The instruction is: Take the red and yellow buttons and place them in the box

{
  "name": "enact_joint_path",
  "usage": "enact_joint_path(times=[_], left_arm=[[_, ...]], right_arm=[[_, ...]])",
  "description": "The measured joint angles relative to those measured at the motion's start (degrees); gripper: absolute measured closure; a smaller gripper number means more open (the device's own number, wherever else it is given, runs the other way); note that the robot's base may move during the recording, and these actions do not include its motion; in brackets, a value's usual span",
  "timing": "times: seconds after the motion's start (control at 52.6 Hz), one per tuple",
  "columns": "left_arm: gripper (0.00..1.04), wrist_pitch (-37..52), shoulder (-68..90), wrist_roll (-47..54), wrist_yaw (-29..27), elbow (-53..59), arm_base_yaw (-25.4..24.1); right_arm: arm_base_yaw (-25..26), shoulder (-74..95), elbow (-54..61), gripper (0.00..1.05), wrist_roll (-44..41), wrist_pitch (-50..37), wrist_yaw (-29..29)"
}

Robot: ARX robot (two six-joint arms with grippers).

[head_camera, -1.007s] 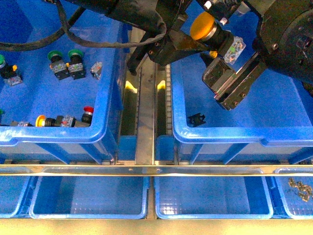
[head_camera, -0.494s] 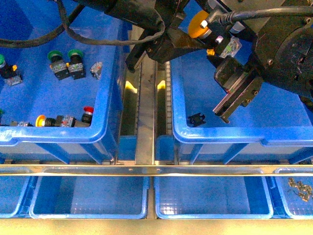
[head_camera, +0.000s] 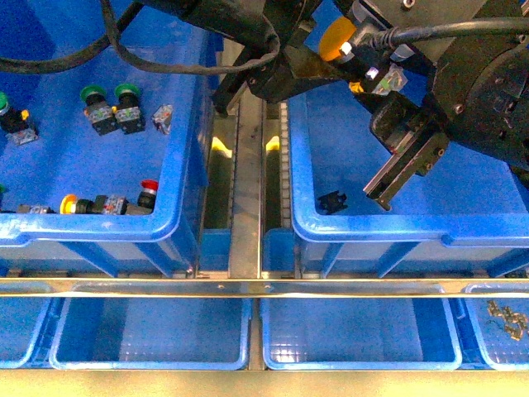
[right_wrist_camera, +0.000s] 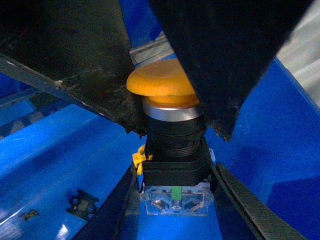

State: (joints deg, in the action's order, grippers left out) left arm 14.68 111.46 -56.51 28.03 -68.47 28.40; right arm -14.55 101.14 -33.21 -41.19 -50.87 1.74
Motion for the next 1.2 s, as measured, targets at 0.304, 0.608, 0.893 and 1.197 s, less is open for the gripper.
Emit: enact_joint_path(times=[0.304, 0.608, 0.893, 1.197], left_arm=[[0.36, -0.15, 0.35, -0.24, -0.42, -0.20, -0.02], [0.08, -0.20, 0.46, 0.44, -1.46, -0.20, -0.09], [0.08, -0.13, 0.46, 2.10, -2.19, -0.17, -0.55], [0.08, 1.29, 0.33, 3.30, -2.78, -0.22, -0.90]], right_arm=[[0.48, -0.17, 0.35, 0.71, 1.90, 0.17, -0.66], [1.22, -0.76, 0.33, 0.71, 2.80, 0.92, -0.94], [1.46, -0.81, 0.35, 0.71, 2.56, 1.49, -1.57], [1.51, -0.68, 1.16, 0.71, 1.90, 2.16, -1.22]])
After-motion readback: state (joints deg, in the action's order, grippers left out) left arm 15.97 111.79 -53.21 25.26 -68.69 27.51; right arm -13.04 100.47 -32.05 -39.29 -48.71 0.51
